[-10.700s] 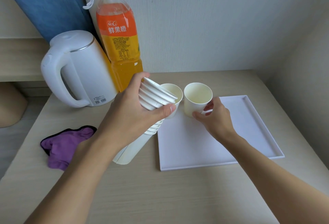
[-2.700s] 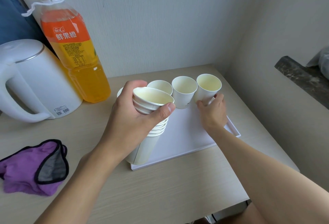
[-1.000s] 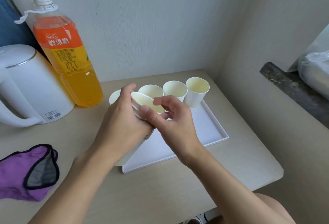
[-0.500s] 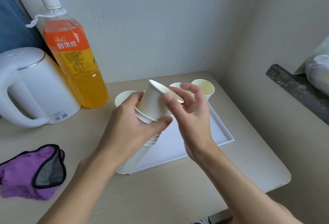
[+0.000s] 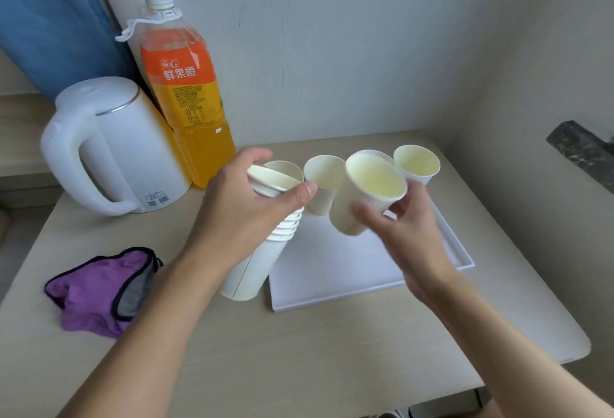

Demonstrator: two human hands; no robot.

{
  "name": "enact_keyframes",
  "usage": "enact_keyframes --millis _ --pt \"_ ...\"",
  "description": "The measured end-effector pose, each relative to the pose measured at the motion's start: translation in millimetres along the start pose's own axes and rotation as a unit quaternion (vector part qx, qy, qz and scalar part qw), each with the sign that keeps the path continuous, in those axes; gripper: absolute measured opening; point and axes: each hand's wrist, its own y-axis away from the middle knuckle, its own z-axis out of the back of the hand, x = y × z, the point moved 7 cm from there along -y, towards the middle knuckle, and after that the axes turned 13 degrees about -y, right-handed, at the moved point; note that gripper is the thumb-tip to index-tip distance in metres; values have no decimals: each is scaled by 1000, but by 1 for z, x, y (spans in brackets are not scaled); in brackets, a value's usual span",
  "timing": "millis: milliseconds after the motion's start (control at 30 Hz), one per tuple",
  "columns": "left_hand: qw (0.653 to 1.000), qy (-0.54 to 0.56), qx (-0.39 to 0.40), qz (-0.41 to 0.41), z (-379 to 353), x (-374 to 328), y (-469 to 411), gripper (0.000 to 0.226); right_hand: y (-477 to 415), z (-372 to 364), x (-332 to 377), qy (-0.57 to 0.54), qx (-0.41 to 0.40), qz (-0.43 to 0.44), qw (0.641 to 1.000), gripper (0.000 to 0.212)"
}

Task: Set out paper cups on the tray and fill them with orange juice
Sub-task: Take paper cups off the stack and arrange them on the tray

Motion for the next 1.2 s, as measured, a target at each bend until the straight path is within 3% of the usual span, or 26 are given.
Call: enact_keyframes --millis 67,333,567,1200 --pt "1000 3 -14 9 4 2 -1 79 3 -5 -25 78 24 -42 996 59" --pt "998 26 -57 17 17 4 -1 75 6 -18 -84 168 90 -74 979 76" --pt "997 30 -67 25 25 9 -3 71 2 -19 -85 240 61 -56 967 51" --pt "998 27 -48 25 20 16 -3 70 -6 -32 -86 320 20 -40 946 56"
